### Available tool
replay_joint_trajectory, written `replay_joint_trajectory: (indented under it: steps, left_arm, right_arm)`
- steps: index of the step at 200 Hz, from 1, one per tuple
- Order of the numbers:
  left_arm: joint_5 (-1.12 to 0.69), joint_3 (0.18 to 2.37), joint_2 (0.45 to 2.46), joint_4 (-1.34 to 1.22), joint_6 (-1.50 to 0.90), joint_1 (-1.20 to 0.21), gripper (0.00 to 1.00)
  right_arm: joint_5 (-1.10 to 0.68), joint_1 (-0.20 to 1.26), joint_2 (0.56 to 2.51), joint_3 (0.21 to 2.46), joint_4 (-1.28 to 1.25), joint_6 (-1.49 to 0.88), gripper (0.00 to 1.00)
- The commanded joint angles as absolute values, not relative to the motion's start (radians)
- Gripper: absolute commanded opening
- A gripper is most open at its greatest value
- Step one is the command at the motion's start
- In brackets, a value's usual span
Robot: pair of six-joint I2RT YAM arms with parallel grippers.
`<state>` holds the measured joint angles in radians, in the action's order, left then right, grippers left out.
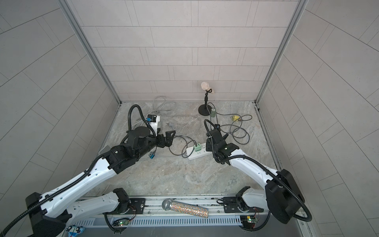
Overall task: Charge mp3
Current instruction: Insert the plug into the socket.
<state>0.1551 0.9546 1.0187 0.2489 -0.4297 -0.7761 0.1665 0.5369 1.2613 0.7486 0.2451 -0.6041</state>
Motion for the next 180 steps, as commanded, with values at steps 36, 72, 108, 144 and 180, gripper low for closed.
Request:
replay_joint_trajectory:
  steps: [36,72,108,144,180]
  left_arm:
    - [0.182,0.932,0.977,0.278,-0.431,-0.76,1.0]
    - [0.179,0.927,0.97,0.278,-0.431,-0.752,1.0]
    - [0.175,0.926,0.97,0.278,-0.43,-0.747,1.0]
    - [0.176,0.925,0.964,0.279,-0.43,-0.741,1.0]
    - [0.181,0.92,0.956,0.282,-0.43,-0.736,1.0]
  right_arm:
    - [0.194,0.529,1.336,0.76,0.16,-0.562,0.0]
    - [0.206,0.524,1.359,0.751,0.133,-0.542,0.0]
    - [0.213,0.516,1.38,0.752,0.129,-0.517,0.0]
    - [0.202,0.512,1.402,0.748,0.121,-0.509,0.0]
    - [0.187,0.514,1.411,0.728,0.105,-0.514,0.0]
